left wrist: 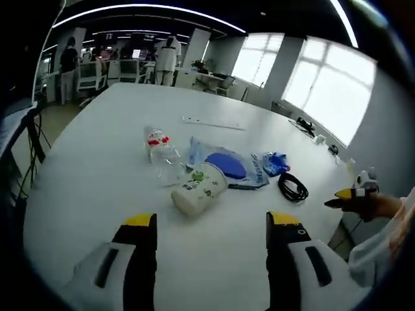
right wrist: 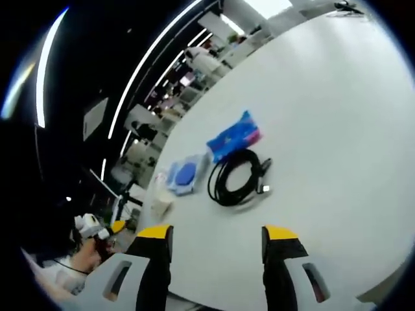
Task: Arrange the tabletop items into an orderly group along one side of the table until the central work area is clear of visible clutter.
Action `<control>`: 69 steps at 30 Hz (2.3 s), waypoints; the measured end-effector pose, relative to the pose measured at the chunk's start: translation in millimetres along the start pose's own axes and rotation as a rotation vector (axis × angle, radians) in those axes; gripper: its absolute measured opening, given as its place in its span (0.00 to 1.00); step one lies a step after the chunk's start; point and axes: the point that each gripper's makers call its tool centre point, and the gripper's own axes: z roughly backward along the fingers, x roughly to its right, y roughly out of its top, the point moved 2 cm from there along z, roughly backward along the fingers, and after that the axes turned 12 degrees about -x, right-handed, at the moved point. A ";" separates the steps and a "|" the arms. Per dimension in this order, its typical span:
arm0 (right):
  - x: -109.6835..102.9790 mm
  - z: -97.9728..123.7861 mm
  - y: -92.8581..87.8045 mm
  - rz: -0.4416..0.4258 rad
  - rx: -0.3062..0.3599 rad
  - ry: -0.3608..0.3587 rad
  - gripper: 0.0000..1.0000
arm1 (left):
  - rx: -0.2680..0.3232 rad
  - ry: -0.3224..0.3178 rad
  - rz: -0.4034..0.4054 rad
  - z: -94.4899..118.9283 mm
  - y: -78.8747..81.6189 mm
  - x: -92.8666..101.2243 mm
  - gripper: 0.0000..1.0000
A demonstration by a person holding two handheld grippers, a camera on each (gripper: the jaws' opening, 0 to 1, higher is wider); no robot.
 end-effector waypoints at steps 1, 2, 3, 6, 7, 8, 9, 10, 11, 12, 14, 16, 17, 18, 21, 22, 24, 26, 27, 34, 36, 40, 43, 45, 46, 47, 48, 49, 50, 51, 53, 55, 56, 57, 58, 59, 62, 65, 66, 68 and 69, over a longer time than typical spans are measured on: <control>0.3 -0.2 0.1 -0.001 0.000 0.000 0.56 | -0.015 0.012 0.015 -3.8 2.3 -2.7 0.64; 1.1 -0.7 0.3 -0.004 -0.001 -0.001 0.56 | -0.027 0.021 0.035 -6.1 3.3 -5.1 0.62; 1.6 -1.0 0.6 -0.007 0.000 -0.001 0.56 | -0.030 0.022 0.053 -8.3 5.4 -6.9 0.61; 4.0 -3.0 1.8 -0.026 0.008 0.003 0.56 | -0.015 0.014 0.109 -15.9 18.0 -11.4 0.61; 4.3 -3.8 1.7 -0.028 0.007 0.003 0.56 | -0.019 0.015 0.111 -18.0 20.4 -12.7 0.60; 4.5 -4.8 1.7 -0.028 0.005 0.002 0.56 | -0.024 0.014 0.117 -21.4 24.5 -14.8 0.60; 5.6 -7.1 1.3 -0.020 -0.002 -0.004 0.56 | -0.028 0.014 0.125 -23.7 27.3 -16.7 0.60; 6.0 -8.1 0.9 -0.010 -0.009 -0.009 0.56 | -0.027 0.012 0.144 -26.8 31.6 -20.0 0.59; 5.7 -9.3 0.2 0.000 -0.016 -0.014 0.56 | -0.018 0.010 0.175 -28.7 35.1 -22.5 0.59; 6.2 -10.0 0.1 0.003 -0.019 -0.016 0.56 | 0.002 0.004 0.238 -31.0 41.3 -26.6 0.58; 7.0 -10.7 0.3 0.002 -0.020 -0.016 0.56 | 0.027 0.004 0.287 -33.2 48.2 -32.1 0.58; 7.1 -11.6 0.8 -0.009 -0.015 -0.011 0.56 | 0.045 0.020 0.300 -37.1 56.7 -40.0 0.59; 7.5 -11.9 0.7 -0.011 -0.015 -0.011 0.56 | 0.054 0.017 0.307 -40.3 61.9 -42.3 0.59; 8.6 -12.6 0.1 -0.012 -0.018 -0.013 0.56 | 0.064 0.007 0.325 -42.8 65.9 -42.0 0.59; 11.4 -14.0 -3.1 -0.018 -0.029 -0.020 0.56 | 0.072 -0.015 0.363 -51.3 78.4 -43.7 0.55; 12.9 -15.0 -4.7 -0.020 -0.033 -0.024 0.56 | 0.069 -0.007 0.363 -53.3 82.2 -44.6 0.53; 14.8 -17.0 -6.9 -0.025 -0.040 -0.027 0.56 | 0.001 0.089 0.193 -56.7 95.4 -47.6 0.49; 16.2 -20.1 -8.8 -0.033 -0.046 -0.031 0.56 | -0.060 0.190 -0.026 -61.7 116.5 -45.8 0.52; 16.0 -21.7 -9.3 -0.035 -0.049 -0.031 0.56 | -0.053 0.203 -0.031 -64.4 126.1 -44.4 0.53; 11.6 -30.9 -3.6 -0.051 -0.040 -0.020 0.56 | -0.053 0.185 0.113 -95.1 153.3 -57.5 0.52; 10.4 -33.1 -2.4 -0.051 -0.038 -0.015 0.56 | -0.081 0.206 0.148 -101.6 146.5 -65.7 0.53; 10.2 -35.8 -3.6 -0.050 -0.050 -0.014 0.56 | -0.158 0.256 0.157 -117.5 130.0 -82.0 0.57; 9.6 -35.9 -3.6 -0.050 -0.051 -0.012 0.56 | -0.197 0.259 0.176 -131.2 122.6 -87.2 0.59; 9.8 -36.3 -3.9 -0.054 -0.049 -0.011 0.56 | -0.208 0.267 0.197 -138.4 120.3 -91.7 0.60; 10.5 -36.6 -4.4 -0.058 -0.049 -0.011 0.56 | -0.213 0.268 0.202 -141.7 119.3 -93.1 0.61; 10.8 -36.9 -4.7 -0.061 -0.049 -0.011 0.56 | -0.217 0.266 0.202 -145.4 118.5 -94.3 0.62; 10.7 -37.2 -4.7 -0.066 -0.047 -0.010 0.56 | -0.222 0.263 0.204 -149.7 117.9 -95.7 0.62; 10.3 -37.3 -4.5 -0.069 -0.046 -0.007 0.56 | -0.223 0.266 0.206 -151.6 117.6 -97.3 0.62; 10.0 -37.3 -4.3 -0.071 -0.045 -0.005 0.56 | -0.224 0.278 0.213 -153.7 117.2 -100.4 0.62; 10.2 -37.6 -3.8 -0.072 -0.043 -0.002 0.56 | -0.223 0.286 0.222 -154.5 116.8 -102.1 0.62; 10.1 -37.7 -2.0 -0.075 -0.035 0.000 0.56 | -0.222 0.302 0.244 -157.6 115.2 -106.0 0.61; 10.2 -38.1 0.3 -0.084 -0.026 0.002 0.56 | -0.227 0.307 0.248 -161.2 113.2 -107.4 0.60; 10.0 -38.4 0.5 -0.088 -0.025 0.003 0.56 | -0.234 0.316 0.248 -163.9 111.1 -109.0 0.60; 9.6 -38.8 0.6 -0.089 -0.024 0.003 0.56 | -0.235 0.321 0.248 -165.5 109.7 -109.6 0.60; 9.6 -39.2 0.7 -0.089 -0.025 0.003 0.56 | -0.240 0.328 0.249 -167.7 107.3 -110.2 0.60; 9.5 -39.5 0.6 -0.088 -0.028 0.003 0.56 | -0.246 0.335 0.251 -168.8 105.3 -111.2 0.60; 8.0 -39.8 0.0 -0.083 -0.036 0.005 0.55 | -0.268 0.363 0.244 -172.6 96.3 -115.2 0.58; 7.8 -40.5 -0.2 -0.079 -0.039 0.005 0.54 | -0.261 0.385 0.171 -176.1 91.4 -116.8 0.52; 7.5 -40.9 0.4 -0.076 -0.041 0.005 0.54 | -0.264 0.399 0.164 -177.2 89.9 -117.8 0.52; 5.8 -40.9 2.3 -0.070 -0.039 0.009 0.54 | -0.269 0.411 0.150 -177.4 88.3 -116.0 0.52; 5.1 -40.8 3.2 -0.067 -0.037 0.011 0.54 | -0.266 0.414 0.151 -177.1 88.0 -116.5 0.52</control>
